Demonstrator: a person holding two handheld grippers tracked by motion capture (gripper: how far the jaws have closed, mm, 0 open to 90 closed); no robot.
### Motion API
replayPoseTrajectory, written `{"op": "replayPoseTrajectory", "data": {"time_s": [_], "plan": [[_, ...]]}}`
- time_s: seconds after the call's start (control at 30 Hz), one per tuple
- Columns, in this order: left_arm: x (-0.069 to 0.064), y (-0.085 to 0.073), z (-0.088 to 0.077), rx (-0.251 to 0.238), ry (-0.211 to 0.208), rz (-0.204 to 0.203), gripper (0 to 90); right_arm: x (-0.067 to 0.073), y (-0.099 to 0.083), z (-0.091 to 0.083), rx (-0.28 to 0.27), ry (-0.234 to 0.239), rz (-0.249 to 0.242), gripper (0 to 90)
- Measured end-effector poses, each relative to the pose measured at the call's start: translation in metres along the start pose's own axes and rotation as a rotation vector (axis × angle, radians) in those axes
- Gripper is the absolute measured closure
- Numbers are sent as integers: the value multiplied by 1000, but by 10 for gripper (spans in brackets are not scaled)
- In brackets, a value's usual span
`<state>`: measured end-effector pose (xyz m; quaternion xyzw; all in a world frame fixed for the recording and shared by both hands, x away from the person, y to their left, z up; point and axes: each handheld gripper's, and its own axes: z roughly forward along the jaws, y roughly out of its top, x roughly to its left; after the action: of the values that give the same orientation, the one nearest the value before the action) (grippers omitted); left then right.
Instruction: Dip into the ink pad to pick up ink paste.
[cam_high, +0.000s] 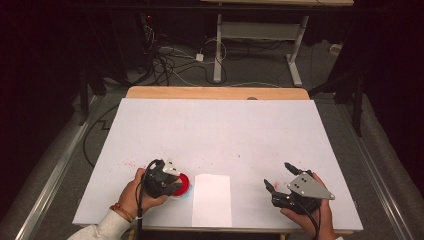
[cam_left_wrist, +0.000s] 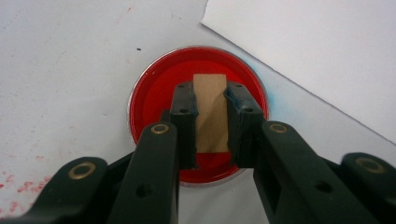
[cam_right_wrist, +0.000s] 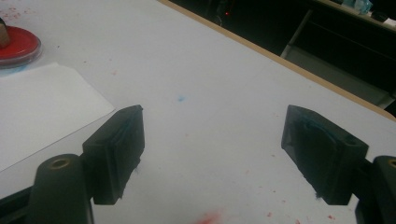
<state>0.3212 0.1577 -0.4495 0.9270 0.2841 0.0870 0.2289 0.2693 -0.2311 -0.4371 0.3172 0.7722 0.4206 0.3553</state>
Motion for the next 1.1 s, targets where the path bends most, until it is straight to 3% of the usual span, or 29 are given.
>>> {"op": "replayPoseTrajectory", "data": {"time_s": [0.17,0.57,0.8,0.9,0.97,1.1], "plan": [[4,-1,0,-11,-28,-18,736,0,0,1,2,-1,3,217],[-1,-3,2,-23,9,0,736,2,0,1,0,2,-5,217],[2,-4,1,-27,-13,-11,737,1,0,0,-2,3,-4,217],[1,-1,-3,-26,-1,-5,736,0,1,-1,-5,-1,-1,217],[0,1,-10,-48,-11,-2,736,-1,1,-2,-9,-4,1,217],[3,4,-26,-88,7,-12,736,-2,0,-3,-8,-8,4,217]]}}
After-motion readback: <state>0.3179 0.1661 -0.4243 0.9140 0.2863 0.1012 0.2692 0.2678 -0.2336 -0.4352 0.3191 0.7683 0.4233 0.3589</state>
